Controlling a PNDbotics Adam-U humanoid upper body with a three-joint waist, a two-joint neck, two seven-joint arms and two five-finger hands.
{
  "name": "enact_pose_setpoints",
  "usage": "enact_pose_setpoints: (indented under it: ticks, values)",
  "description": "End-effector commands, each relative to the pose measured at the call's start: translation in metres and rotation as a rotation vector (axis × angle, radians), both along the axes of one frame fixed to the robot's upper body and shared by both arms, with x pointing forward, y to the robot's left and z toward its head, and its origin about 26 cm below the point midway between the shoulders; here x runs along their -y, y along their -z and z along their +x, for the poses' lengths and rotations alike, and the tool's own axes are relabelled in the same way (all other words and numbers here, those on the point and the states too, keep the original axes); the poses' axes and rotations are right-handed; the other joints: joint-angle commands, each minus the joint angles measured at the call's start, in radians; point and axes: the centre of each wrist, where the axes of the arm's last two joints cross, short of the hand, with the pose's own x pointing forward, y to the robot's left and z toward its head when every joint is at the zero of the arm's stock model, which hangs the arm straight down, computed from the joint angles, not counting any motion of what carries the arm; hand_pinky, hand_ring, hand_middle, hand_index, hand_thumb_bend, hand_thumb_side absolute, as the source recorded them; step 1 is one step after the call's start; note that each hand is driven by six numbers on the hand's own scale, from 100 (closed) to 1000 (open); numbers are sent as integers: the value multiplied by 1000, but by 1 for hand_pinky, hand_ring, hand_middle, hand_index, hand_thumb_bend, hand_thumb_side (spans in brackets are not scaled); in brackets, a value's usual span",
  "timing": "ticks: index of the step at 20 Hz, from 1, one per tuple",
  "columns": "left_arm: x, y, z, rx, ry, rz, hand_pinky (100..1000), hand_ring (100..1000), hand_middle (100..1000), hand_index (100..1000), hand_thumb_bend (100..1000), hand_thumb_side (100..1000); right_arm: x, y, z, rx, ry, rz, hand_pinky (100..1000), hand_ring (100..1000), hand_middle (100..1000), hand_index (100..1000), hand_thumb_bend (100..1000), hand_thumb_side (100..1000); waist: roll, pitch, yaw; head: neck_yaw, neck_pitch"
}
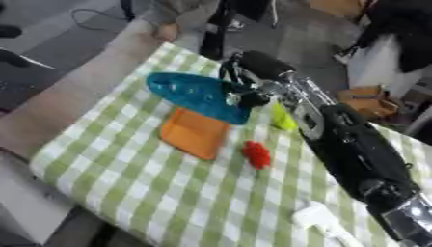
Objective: Pick up objects on the table and place them in the box.
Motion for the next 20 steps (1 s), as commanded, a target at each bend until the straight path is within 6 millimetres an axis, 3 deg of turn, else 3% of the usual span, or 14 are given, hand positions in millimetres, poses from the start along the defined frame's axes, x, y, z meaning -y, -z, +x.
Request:
enact_pose_setpoints:
  ticks: [1, 11, 20]
  values:
    - [4, -11, -4, 42, 21, 1, 524, 727, 792, 815, 167, 999, 8, -8, 3, 28, 23, 16, 102, 304, 380, 434, 100, 100, -1, 7, -1, -6, -2]
    - [2, -12, -4, 47, 14, 8, 522, 727, 791, 815, 164, 1000, 24, 19, 7, -20, 90, 27, 103, 305, 383, 436, 100, 100, 7, 19, -12, -5, -10]
    - [2, -13, -3, 49, 15, 8, 519, 726, 791, 814, 161, 1000, 25, 30, 8, -38, 94, 27, 110, 309, 391, 447, 100, 100, 12, 30, -16, -9, -15]
